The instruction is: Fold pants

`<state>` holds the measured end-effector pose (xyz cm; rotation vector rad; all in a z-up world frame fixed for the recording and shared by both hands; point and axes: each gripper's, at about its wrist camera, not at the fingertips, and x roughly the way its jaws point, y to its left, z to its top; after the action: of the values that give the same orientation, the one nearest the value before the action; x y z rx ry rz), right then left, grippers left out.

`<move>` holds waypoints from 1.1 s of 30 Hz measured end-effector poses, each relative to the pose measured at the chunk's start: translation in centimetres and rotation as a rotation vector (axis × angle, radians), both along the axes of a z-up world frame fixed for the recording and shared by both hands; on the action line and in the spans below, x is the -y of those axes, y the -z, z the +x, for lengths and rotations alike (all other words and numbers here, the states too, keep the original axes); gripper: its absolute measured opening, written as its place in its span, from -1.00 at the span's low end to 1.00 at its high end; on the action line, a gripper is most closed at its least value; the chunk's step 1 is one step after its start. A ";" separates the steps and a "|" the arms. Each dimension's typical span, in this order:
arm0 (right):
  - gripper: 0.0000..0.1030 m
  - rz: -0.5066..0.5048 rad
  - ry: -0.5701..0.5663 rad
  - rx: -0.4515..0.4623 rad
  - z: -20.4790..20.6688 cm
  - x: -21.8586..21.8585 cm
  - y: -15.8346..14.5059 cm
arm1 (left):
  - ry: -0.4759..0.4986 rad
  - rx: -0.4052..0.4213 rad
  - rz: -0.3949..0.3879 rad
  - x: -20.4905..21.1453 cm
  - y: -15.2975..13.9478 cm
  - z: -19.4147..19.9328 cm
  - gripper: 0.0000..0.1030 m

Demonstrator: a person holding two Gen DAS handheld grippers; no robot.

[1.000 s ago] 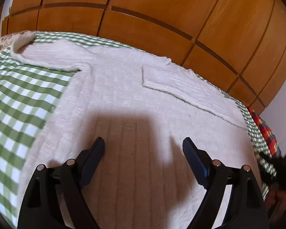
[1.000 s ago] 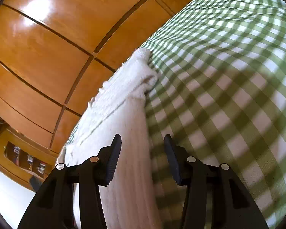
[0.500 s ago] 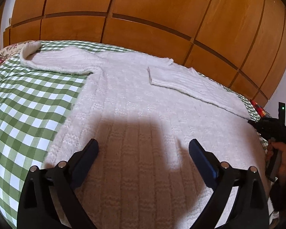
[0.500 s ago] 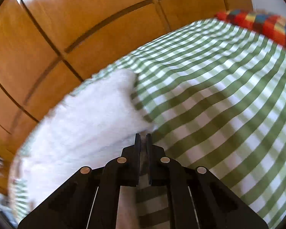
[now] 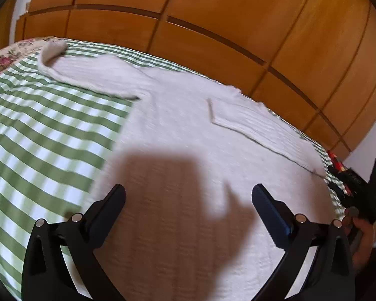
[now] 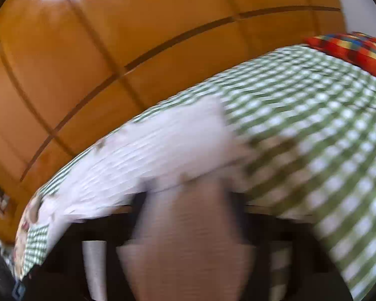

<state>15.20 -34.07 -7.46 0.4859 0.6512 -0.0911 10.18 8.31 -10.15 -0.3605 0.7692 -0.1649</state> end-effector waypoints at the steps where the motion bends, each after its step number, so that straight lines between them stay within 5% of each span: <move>1: 0.52 -0.031 -0.034 0.012 0.2 -1.3 0.1 | -0.006 0.000 0.004 -0.4 -0.2 0.2 0.96; 6: 0.46 -0.196 -0.107 -0.038 1.9 -5.2 1.1 | -0.088 0.028 0.075 -4.0 -1.4 1.9 0.96; 12: 0.47 -0.065 -0.067 -0.074 2.2 -2.7 2.9 | -0.265 -0.011 0.112 -11.0 -1.5 6.0 0.96; 20: 0.53 -0.073 -0.075 -0.074 1.9 -3.0 3.0 | -0.524 -0.085 0.057 -20.9 -0.7 11.7 0.96; 33: 0.56 -0.065 -0.080 -0.072 2.2 -3.1 3.1 | -0.617 -0.161 0.212 -28.9 -0.4 20.9 0.96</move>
<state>17.43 -31.01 -10.54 0.3946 0.7349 -0.0544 31.05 37.20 -9.72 -0.3969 0.7930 0.5268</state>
